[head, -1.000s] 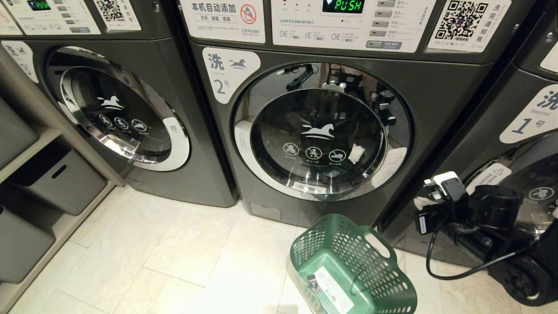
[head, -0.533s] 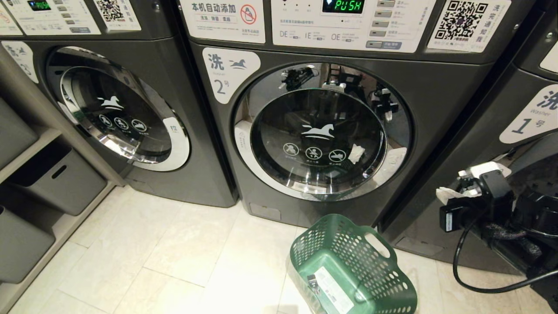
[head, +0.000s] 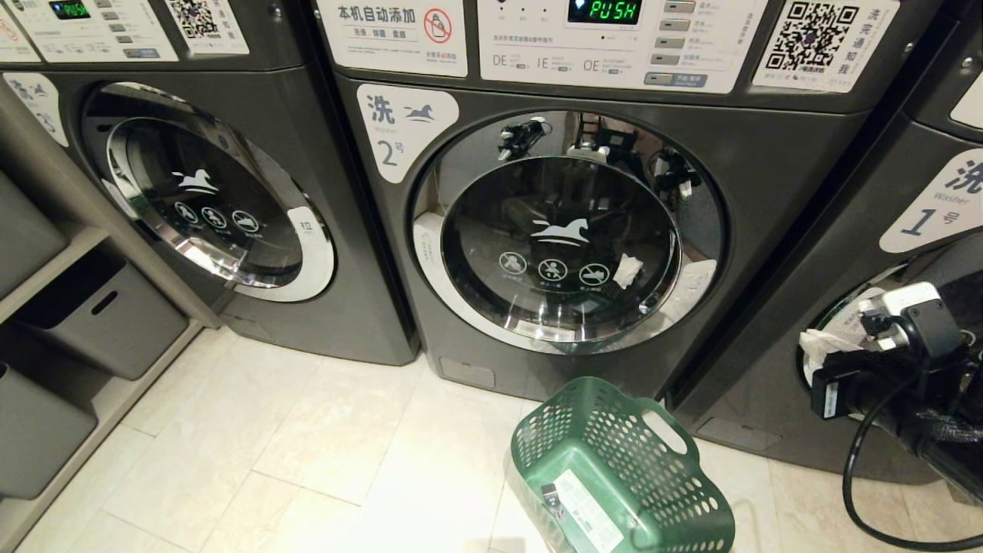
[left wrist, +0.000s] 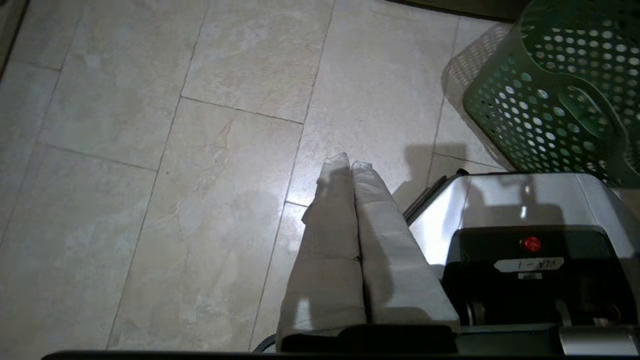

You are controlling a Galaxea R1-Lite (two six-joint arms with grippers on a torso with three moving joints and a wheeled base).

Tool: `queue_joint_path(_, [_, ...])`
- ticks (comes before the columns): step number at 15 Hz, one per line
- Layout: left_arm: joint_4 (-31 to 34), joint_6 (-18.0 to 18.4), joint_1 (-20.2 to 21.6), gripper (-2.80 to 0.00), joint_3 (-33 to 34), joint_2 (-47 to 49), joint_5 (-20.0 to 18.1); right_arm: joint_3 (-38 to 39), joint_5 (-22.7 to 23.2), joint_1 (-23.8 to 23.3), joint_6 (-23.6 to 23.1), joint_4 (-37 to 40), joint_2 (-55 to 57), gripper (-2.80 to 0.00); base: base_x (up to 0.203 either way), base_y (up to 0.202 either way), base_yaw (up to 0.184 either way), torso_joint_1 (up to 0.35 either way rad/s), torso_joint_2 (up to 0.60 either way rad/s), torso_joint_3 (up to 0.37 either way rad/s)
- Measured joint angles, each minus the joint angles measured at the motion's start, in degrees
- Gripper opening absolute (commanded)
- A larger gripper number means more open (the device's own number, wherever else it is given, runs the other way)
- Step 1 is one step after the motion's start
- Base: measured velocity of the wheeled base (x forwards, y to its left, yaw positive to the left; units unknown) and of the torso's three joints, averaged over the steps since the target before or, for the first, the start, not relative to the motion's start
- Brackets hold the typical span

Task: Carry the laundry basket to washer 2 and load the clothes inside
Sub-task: Press the washing machine door tightly with the right hand

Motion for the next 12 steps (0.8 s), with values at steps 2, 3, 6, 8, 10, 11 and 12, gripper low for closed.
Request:
queue_joint_path(2, [0.0,-0.5,-4.1,-2.80,0.1,-1.0,0.6,0.1,0.1,0.1,-0.1,0.2,-1.7,-2.80,0.000,0.000,0.000,0.000,0.00,0.000])
queue_joint_path(3, [0.1,-0.7,-4.3,-2.80,0.1,-2.5,0.9,0.0,0.1,0.2,-0.1,0.5,-2.4,-2.80,0.000,0.000,0.000,0.000,0.00,0.000])
queue_joint_path(6, [0.8,-1.3,-3.4,-2.80,0.0,-10.4,2.5,-1.5,0.3,0.3,-0.1,3.2,-4.7,-2.80,0.000,0.000,0.000,0.000,0.00,0.000])
queue_joint_path(8, [0.8,-1.6,-2.8,-2.80,0.0,-13.3,3.2,-7.7,0.4,0.5,0.0,6.4,-5.5,-2.80,0.000,0.000,0.000,0.000,0.00,0.000])
queue_joint_path(10, [0.6,-2.5,-2.6,-2.80,0.0,-14.6,3.3,-16.5,1.7,0.6,0.6,12.4,-6.2,-2.80,0.000,0.000,0.000,0.000,0.00,0.000])
queue_joint_path(11, [0.6,-2.9,-2.6,-2.80,0.0,-15.0,3.4,-21.5,2.9,0.8,1.2,16.8,-6.9,-2.80,0.000,0.000,0.000,0.000,0.00,0.000])
queue_joint_path(12, [0.6,-3.0,-2.6,-2.80,0.0,-15.3,3.4,-26.5,3.9,1.8,1.8,22.4,-7.8,-2.80,0.000,0.000,0.000,0.000,0.00,0.000])
